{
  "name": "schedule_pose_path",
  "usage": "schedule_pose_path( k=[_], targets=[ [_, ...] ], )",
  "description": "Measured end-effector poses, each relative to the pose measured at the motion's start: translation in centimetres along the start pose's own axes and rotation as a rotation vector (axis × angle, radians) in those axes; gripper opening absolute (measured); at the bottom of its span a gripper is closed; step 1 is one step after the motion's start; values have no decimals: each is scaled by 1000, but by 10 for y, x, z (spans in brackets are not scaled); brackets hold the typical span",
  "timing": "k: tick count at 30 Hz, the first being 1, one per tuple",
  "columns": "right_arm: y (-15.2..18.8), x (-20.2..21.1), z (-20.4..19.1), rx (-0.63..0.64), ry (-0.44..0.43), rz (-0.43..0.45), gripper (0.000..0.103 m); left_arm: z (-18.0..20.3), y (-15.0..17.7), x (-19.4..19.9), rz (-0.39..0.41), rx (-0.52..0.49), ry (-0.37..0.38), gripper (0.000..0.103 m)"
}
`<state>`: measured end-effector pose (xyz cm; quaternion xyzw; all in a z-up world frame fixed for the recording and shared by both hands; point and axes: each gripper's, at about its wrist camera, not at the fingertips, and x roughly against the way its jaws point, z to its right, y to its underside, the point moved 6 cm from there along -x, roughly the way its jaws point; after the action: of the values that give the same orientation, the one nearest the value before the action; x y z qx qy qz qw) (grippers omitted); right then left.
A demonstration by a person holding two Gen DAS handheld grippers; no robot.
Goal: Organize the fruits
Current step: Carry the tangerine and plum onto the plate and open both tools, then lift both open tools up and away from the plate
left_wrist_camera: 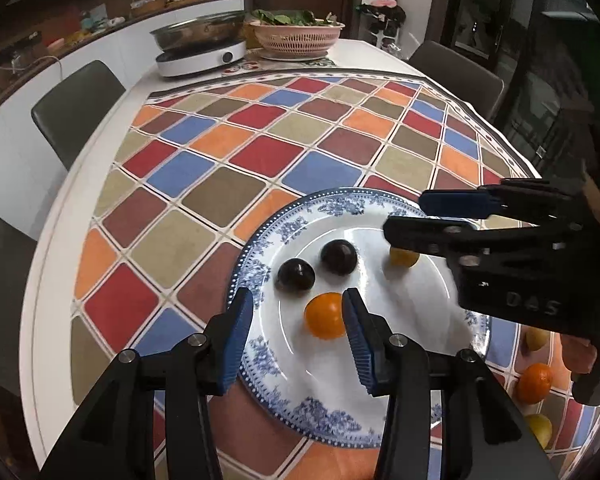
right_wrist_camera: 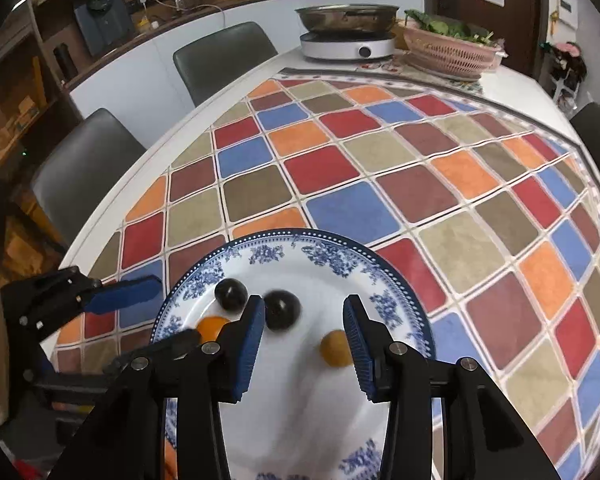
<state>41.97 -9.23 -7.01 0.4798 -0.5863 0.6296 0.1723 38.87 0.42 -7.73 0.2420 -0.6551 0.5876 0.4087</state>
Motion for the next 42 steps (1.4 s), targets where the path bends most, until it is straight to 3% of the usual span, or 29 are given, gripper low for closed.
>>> schedule_pose_path(
  k=[7,13,17,22,24,26,33,36,42],
  targets=[
    [5,38,-4,7,39,60,42,1,-2,42,70,40,10,46],
    [14,81,-15,42,98,131,42,8,4,83,130,55,10,53],
    [25,104,-22,46,121,161,53,13,14,109,164,73,19,62],
    [44,128,-31,42,134,184,53,22,27,136,209,71,5,71],
    [52,138,-34,35,132,194,59,26,33,145,223,67,1,73],
    [60,149,-38,22,135,218,63,31,38,154,234,67,7,76],
    [86,175,-48,-14,141,245,64,40,53,175,261,63,10,84],
    [95,185,-51,-12,169,262,72,42,61,182,272,59,-9,87],
    [117,193,-51,-22,194,261,72,49,80,188,282,45,-45,90]
  ],
)
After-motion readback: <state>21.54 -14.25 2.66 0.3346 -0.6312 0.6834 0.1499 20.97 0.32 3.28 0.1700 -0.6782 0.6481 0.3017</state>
